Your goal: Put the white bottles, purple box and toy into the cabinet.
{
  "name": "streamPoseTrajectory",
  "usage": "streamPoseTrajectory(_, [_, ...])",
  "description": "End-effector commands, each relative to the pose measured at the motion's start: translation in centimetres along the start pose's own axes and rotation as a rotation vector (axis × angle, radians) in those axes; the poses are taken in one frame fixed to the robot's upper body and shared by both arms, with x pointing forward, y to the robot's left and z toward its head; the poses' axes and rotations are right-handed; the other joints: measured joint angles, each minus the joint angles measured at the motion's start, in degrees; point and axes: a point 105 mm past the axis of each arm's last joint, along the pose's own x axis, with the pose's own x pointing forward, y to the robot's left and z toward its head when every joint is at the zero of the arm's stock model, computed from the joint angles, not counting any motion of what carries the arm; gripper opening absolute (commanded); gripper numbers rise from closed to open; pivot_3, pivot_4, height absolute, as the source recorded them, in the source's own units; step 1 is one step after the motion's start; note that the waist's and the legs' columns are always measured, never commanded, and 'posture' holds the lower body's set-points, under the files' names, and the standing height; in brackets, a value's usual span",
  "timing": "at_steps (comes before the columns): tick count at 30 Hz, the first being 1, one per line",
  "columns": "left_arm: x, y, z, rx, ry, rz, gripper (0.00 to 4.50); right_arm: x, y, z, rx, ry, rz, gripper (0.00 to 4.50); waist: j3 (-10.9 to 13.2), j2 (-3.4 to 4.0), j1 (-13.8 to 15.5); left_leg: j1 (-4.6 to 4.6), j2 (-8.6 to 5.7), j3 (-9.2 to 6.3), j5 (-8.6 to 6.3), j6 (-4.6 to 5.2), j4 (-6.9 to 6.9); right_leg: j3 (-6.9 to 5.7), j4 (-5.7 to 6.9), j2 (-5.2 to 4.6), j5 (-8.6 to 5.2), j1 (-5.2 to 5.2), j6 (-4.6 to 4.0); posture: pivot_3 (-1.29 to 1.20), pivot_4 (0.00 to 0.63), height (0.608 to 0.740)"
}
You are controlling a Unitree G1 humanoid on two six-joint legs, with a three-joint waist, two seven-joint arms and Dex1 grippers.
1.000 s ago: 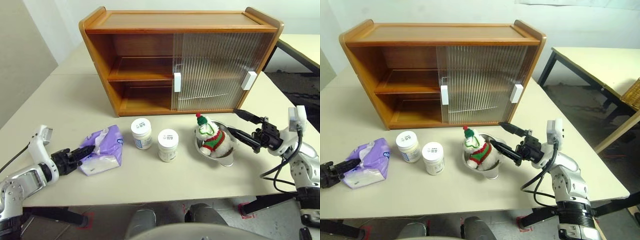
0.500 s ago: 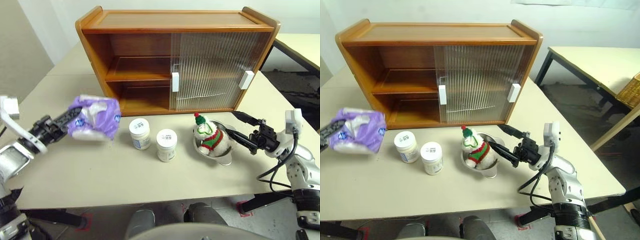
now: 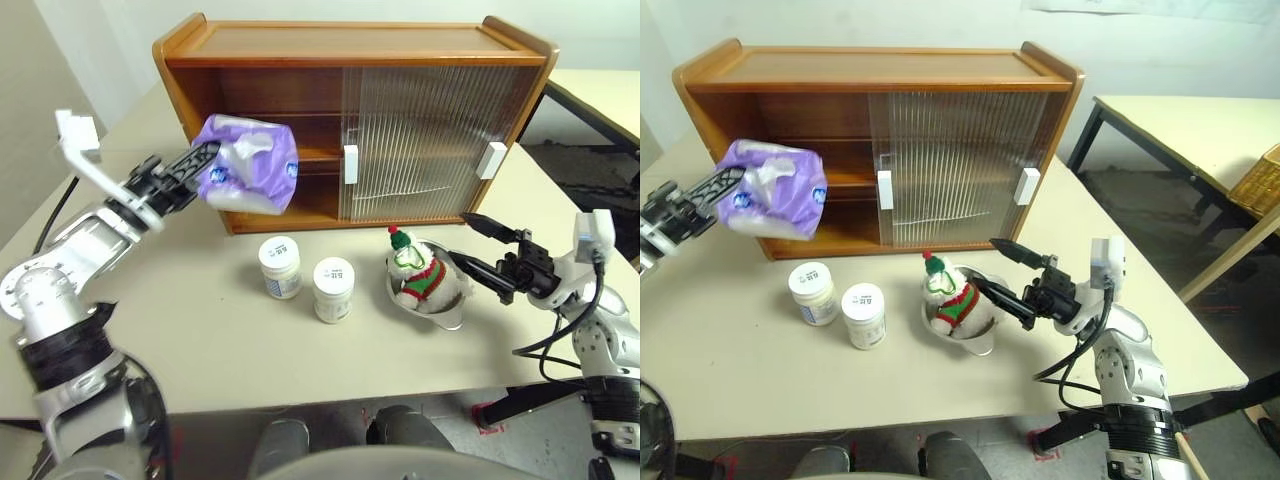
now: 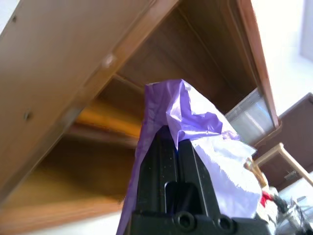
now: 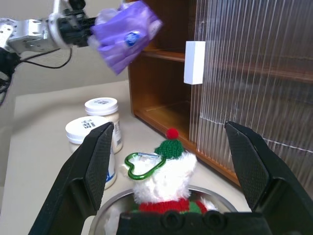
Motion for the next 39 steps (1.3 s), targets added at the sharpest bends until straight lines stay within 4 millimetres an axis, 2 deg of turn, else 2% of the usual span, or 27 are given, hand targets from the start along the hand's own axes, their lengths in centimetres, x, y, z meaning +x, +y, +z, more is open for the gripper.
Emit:
streamPoseTrajectory(1, [2.3,-0.8,-0.5,0.006,-0.028,0.023,0.01,0.5,0.3,1.4,-0.034,-0.058,0.019,4.50,0.07,-0.12,-0.03,-0.01,0.00,0.03,0.00,0.01,0.03,0.03,-0.01,0.00,-0.04,0.02,0.11,-0.14,0.000,0.740])
streamPoseTrajectory(5, [4.2,-1.0,-0.6,-0.012,-0.113,0.061,0.01,0.7,0.5,1.2,-0.032,-0.054,0.018,4.50,0.07,-0.16,-0.27,0.00,-0.01,0.20,-0.07,0.15,0.04,0.21,-0.26,0.00,-0.08,0.13,0.49,-0.14,0.000,0.740])
streamPoseTrajectory(10, [5.5,-0.5,-0.1,-0.071,-0.236,0.140,0.01,0.7,0.5,1.1,-0.033,-0.059,0.001,4.50,0.09,-0.18,-0.78,-0.01,-0.01,0.51,-0.20,0.43,0.05,0.63,-0.61,0.00,0.08,0.20,0.65,-0.15,0.000,0.740])
streamPoseTrajectory(13, [6.1,-0.2,-0.1,-0.040,-0.255,0.167,0.01,0.5,0.3,1.2,-0.037,-0.054,-0.008,4.50,0.09,-0.19,-1.04,-0.03,-0.13,0.69,-0.27,0.56,0.12,1.07,-0.73,0.00,0.13,0.23,0.86,-0.16,0.000,0.740])
streamPoseTrajectory(19, [7.6,0.0,-0.3,-0.066,-0.303,0.201,0.01,0.4,0.3,1.1,-0.037,-0.037,-0.011,4.50,0.13,-0.24,-1.23,0.05,-0.17,0.71,-0.36,0.83,0.37,1.13,-0.74,0.00,0.16,0.38,1.05,-0.16,0.000,0.740])
streamPoseTrajectory(20, [7.8,0.0,-0.4,-0.070,-0.303,0.203,0.21,0.4,0.2,1.1,-0.036,-0.034,-0.012,4.50,0.14,-0.26,-1.25,0.07,-0.17,0.71,-0.34,0.87,0.40,1.13,-0.74,0.00,0.00,0.42,1.41,-0.16,0.000,0.740])
streamPoseTrajectory(23, [8.2,-0.3,-0.7,-0.076,-0.296,0.195,0.97,0.2,0.3,1.0,-0.034,-0.026,-0.016,4.50,0.25,-0.41,-1.42,0.18,-0.19,0.71,-0.32,0.93,0.48,1.13,-0.74,0.00,0.06,0.53,1.44,-0.16,0.000,0.740])
streamPoseTrajectory(30, [7.4,-0.1,-0.8,-0.059,-0.297,0.211,3.45,-0.1,0.3,0.8,-0.026,-0.015,-0.017,4.50,0.36,-0.59,-2.21,-0.02,-0.24,0.71,-0.41,1.01,0.63,1.13,-0.75,-0.01,0.07,0.47,1.40,-0.15,0.000,0.740])
streamPoseTrajectory(33, [6.8,-0.2,-0.7,-0.038,-0.295,0.208,4.47,-0.1,0.3,0.7,-0.021,-0.012,-0.015,4.50,0.36,-0.59,-2.39,-0.06,-0.26,0.71,-0.46,1.01,0.63,1.17,-0.77,-0.01,0.19,0.45,0.99,-0.14,0.000,0.740])
streamPoseTrajectory(39, [5.2,-1.4,-1.5,0.177,-0.181,0.128,4.47,0.0,0.3,0.4,-0.015,-0.013,-0.013,4.50,0.37,-0.60,-2.27,-0.15,-0.28,0.71,-0.54,0.85,0.63,1.17,-0.78,-0.01,-0.13,0.43,1.02,-0.14,0.000,0.740])
